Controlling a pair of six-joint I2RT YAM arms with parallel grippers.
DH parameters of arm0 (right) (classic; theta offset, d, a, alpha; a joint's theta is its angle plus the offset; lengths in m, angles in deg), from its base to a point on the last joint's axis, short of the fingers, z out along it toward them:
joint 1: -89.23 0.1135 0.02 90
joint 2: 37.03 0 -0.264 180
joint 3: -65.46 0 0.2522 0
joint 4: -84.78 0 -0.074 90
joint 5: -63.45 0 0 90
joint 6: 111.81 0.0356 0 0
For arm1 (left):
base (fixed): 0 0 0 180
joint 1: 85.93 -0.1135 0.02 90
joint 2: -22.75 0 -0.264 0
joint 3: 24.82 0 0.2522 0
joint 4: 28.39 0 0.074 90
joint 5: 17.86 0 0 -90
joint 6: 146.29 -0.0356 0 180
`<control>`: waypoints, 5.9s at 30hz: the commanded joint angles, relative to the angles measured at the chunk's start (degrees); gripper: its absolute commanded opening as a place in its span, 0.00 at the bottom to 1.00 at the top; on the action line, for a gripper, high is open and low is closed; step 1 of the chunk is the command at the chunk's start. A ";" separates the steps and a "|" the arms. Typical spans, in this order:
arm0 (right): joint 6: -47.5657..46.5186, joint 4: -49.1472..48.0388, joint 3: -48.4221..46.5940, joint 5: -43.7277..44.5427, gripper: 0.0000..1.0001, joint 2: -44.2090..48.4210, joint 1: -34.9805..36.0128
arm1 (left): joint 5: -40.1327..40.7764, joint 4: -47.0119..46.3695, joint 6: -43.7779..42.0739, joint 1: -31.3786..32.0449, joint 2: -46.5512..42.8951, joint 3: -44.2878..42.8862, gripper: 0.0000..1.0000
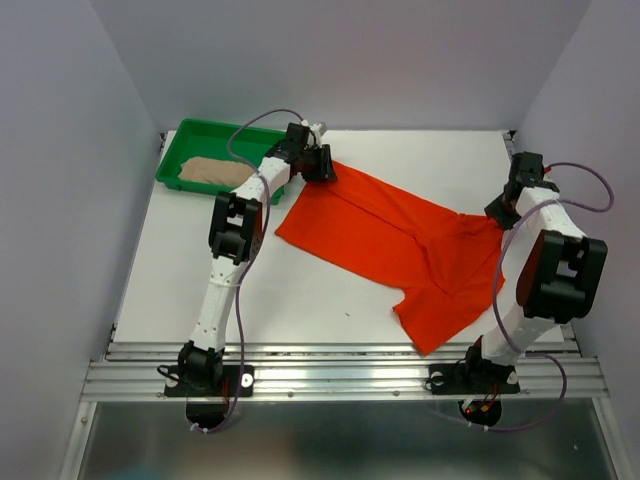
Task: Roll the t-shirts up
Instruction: Fold the T-shirt at the center of the board.
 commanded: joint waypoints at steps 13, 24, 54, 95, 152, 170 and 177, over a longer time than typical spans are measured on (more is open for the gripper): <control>-3.54 -6.48 -5.79 0.98 0.52 -7.85 -6.81 | -3.51 -2.71 1.74 0.27 -0.35 -4.26 0.50; -10.23 -9.82 -6.93 -9.32 0.48 -13.56 -7.87 | -3.51 -2.72 2.01 0.27 3.08 -5.40 0.50; -5.66 -11.58 4.50 4.66 0.07 -4.25 -7.87 | 0.37 0.01 2.01 -3.51 2.64 -2.15 0.50; -6.80 -12.38 -7.80 2.63 0.01 -19.71 -6.28 | -0.08 0.71 2.09 -2.28 3.87 -4.69 0.50; -5.57 10.56 18.82 -7.74 0.43 34.95 12.44 | 21.90 -13.70 19.41 0.18 -50.45 73.09 0.60; 6.64 26.20 21.54 -10.20 0.73 35.74 12.44 | 18.64 -10.89 17.74 0.71 -49.12 69.13 0.00; 12.78 29.46 27.87 -12.84 0.60 38.55 12.44 | 17.76 -9.57 16.51 0.71 -49.39 67.38 0.00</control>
